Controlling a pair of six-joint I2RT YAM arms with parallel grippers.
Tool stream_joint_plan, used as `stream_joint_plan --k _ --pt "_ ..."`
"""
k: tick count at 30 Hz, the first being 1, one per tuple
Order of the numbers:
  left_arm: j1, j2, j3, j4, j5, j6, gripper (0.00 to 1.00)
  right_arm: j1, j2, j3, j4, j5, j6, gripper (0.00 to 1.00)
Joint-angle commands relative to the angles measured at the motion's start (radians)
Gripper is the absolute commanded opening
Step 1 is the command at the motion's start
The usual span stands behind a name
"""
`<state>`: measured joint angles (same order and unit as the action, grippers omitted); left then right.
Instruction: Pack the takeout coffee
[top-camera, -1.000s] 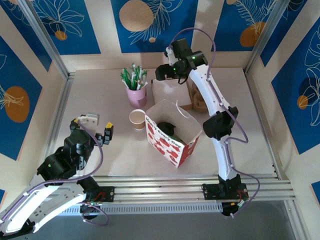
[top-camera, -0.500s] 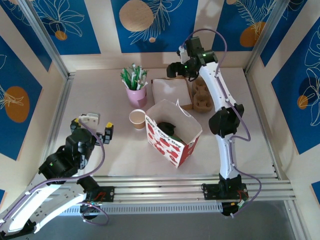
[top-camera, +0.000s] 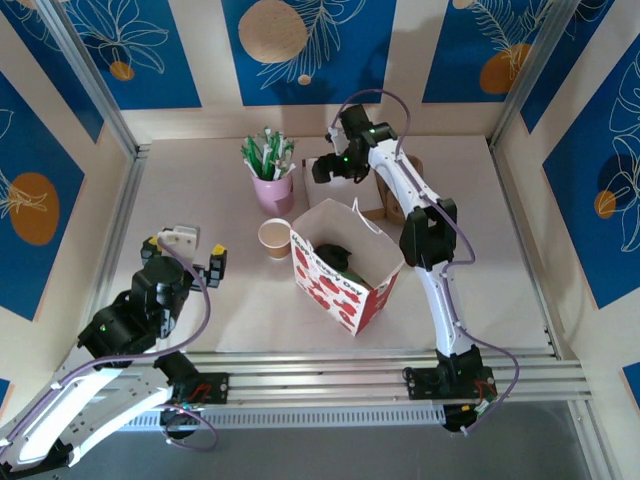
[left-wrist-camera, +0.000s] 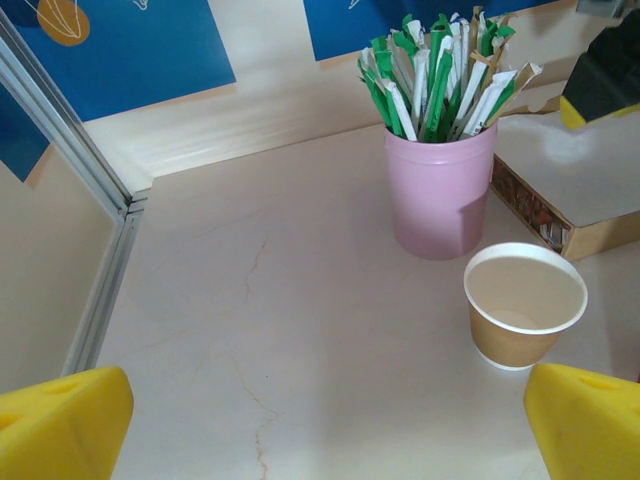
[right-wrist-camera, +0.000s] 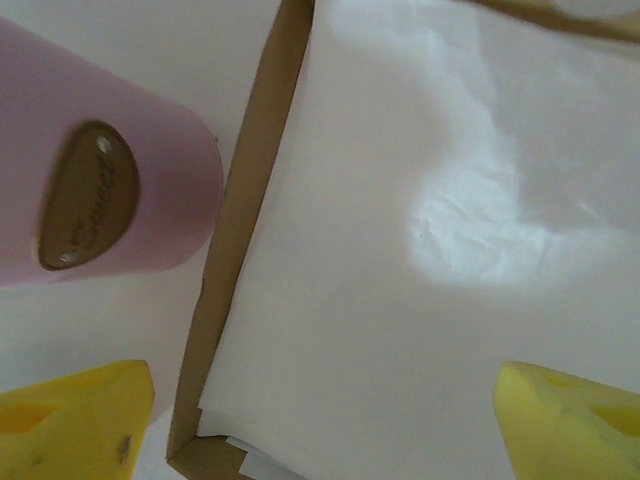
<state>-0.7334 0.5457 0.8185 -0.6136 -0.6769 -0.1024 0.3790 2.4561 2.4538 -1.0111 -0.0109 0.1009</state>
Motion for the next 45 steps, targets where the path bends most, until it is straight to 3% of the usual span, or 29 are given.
stream_joint_plan --k 1,16,23,27,36,45 --pt "0.017 0.000 -0.012 0.008 0.013 0.000 1.00 -0.005 0.019 -0.040 0.030 -0.009 -0.029 0.88" --pt "0.023 -0.003 -0.012 0.006 0.016 -0.002 1.00 0.023 0.120 -0.057 0.028 0.033 -0.034 0.87" --pt "0.023 -0.006 -0.012 0.005 0.017 -0.002 1.00 0.038 0.146 -0.058 0.016 0.061 -0.051 0.80" --pt "0.023 -0.007 -0.012 0.005 0.019 -0.002 1.00 0.038 0.153 -0.064 0.012 0.060 -0.051 0.69" --pt "0.023 -0.010 -0.012 0.003 0.024 -0.002 1.00 0.037 0.147 -0.051 -0.016 0.029 -0.051 0.35" --pt "0.025 -0.010 -0.012 0.003 0.025 -0.002 1.00 0.027 0.085 0.023 -0.053 0.011 -0.019 0.13"
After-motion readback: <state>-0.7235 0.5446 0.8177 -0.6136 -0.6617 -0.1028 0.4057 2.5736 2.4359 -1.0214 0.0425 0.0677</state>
